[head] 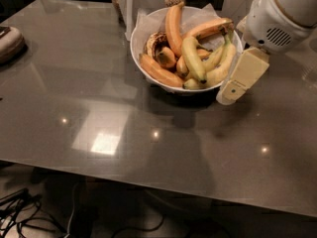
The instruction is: Pick banana from white bowl
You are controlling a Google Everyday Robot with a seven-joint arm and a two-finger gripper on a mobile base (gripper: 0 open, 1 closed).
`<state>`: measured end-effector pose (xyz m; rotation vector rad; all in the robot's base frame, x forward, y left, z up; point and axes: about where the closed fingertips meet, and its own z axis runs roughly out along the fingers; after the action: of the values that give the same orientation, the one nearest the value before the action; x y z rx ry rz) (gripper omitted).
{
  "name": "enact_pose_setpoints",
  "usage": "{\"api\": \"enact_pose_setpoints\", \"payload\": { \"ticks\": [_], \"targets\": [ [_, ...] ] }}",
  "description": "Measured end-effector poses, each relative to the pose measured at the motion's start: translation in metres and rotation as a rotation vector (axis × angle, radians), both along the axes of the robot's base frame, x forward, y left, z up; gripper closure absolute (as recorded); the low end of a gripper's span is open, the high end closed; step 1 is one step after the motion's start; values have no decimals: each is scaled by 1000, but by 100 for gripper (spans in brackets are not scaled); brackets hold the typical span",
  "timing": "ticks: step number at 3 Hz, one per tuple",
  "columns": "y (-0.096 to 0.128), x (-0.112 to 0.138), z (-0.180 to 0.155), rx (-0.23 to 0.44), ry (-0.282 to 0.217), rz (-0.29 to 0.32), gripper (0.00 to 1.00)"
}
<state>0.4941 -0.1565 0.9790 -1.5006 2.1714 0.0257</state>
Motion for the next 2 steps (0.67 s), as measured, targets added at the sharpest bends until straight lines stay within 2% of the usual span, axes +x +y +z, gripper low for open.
{"api": "enact_pose_setpoints", "payload": {
  "ticks": [1, 2],
  "targets": [
    [4, 7, 5, 63, -49, -86, 0],
    [13, 22, 6, 172, -110, -249, 0]
  ]
}}
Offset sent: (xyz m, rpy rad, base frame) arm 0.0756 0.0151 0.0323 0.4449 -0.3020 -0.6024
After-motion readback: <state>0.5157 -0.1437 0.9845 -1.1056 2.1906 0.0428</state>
